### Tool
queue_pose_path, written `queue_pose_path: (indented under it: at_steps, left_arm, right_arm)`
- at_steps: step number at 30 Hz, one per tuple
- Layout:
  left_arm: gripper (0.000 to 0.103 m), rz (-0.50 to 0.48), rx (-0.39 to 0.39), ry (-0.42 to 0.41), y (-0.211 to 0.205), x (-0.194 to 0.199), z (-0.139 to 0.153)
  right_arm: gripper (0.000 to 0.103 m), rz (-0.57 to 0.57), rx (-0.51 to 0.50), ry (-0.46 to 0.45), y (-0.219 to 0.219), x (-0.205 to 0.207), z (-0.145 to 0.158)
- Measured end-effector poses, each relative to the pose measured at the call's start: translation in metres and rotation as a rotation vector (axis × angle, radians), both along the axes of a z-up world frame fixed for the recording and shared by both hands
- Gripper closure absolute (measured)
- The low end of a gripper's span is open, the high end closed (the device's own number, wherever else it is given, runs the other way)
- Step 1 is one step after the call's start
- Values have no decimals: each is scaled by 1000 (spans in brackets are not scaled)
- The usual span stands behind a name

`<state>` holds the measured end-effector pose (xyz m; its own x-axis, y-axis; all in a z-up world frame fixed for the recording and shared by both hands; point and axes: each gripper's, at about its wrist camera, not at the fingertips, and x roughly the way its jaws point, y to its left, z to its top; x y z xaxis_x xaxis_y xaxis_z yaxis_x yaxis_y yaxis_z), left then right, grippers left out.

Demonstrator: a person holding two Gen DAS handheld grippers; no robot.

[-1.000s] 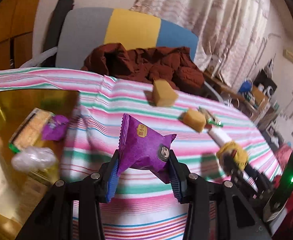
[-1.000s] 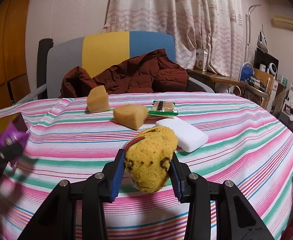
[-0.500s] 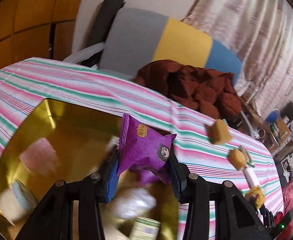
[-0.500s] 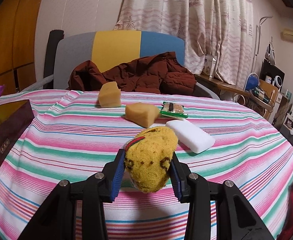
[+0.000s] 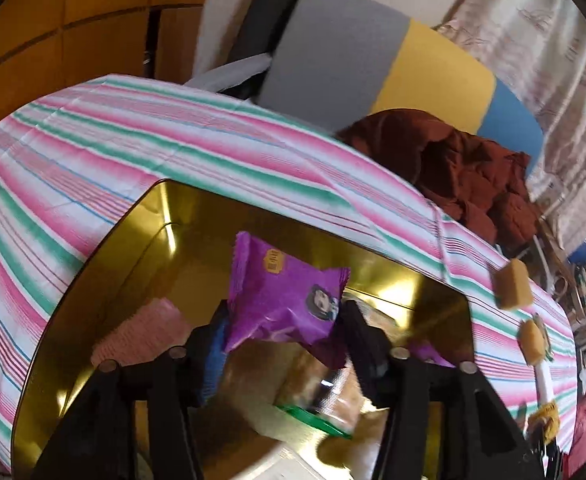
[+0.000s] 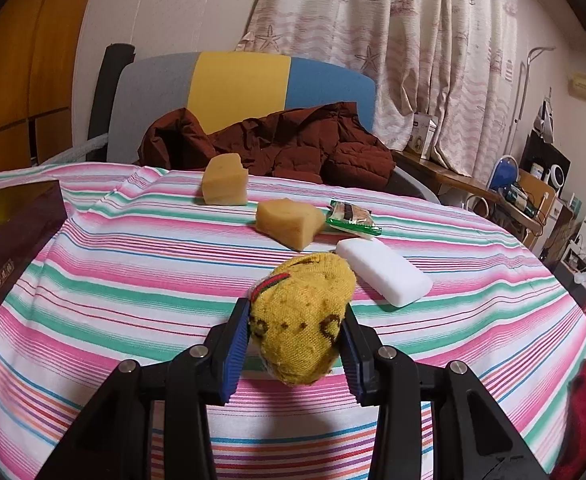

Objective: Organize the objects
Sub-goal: 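Carry the purple packet into the gold tray and open the left gripper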

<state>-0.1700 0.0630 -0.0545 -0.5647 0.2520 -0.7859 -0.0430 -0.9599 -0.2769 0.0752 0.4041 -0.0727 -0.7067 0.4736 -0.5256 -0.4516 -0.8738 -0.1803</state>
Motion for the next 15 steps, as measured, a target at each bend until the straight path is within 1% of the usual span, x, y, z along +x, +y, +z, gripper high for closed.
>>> queue_pose_path:
  at_steps: [2,3,6,8,13,15]
  left_arm:
    - [43,11,-2,-25,-4,-3,-5]
    - [39,13,-1,-33,-6,-3,-7]
    - [38,26,9,-29,-9,1,-7]
    - [38,22,13,-13,-8,6,-4]
    - [37,17,-16,41,0,23,4]
    - [37,24,-5,57,3,29,8]
  right_arm:
    - [61,1,6,-4,-1,-1,0]
    - [61,2,9,-6,-2,-1,0]
    - [61,2,8,-15,-1,-2,-2]
    - [61,2,6,-20,-1,-4,-3]
    - [61,2,10,-23,-2,-3,-3]
    - [61,1,12,-21,-3,-3,-3]
